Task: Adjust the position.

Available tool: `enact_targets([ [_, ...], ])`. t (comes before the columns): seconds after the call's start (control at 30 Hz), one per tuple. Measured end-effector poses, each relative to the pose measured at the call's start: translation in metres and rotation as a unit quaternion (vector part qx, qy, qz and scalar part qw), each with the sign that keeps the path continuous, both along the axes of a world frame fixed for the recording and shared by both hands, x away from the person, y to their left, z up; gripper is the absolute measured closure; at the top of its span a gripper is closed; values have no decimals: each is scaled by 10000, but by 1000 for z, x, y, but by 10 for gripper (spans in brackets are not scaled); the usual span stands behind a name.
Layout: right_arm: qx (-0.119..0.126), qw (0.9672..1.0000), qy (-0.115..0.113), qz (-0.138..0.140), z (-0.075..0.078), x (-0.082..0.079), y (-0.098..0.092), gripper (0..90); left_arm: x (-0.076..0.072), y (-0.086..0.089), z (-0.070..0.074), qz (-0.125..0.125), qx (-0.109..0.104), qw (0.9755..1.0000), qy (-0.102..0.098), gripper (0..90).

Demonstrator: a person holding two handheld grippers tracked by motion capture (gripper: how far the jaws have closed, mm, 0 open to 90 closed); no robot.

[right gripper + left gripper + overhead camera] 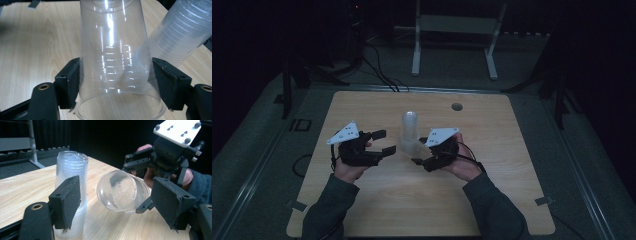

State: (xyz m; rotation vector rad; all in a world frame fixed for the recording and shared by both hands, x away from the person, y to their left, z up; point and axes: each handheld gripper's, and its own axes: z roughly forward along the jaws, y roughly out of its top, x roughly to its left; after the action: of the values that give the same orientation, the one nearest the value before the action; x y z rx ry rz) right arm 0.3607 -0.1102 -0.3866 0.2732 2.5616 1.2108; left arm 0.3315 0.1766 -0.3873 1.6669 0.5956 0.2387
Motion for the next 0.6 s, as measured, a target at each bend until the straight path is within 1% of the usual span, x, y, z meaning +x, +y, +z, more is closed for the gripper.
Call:
enact_targets([
  [0.13, -264, 9996, -58, 13, 3, 0, 2, 280, 0, -1, -1, 4, 93, 10000, -12, 244],
  [0.27, -515, 9986, -119, 64, 5, 1, 5, 280, 0, -3, -1, 23, 161, 9999, -18, 244],
  [0.33, -618, 9980, -136, 73, 5, 1, 6, 280, 0, -3, -1, 20, 229, 9997, -24, 244],
  [0.6, -865, 9960, -144, 180, 7, 3, 7, 280, 0, -6, -3, -61, 492, 9988, -20, 246],
])
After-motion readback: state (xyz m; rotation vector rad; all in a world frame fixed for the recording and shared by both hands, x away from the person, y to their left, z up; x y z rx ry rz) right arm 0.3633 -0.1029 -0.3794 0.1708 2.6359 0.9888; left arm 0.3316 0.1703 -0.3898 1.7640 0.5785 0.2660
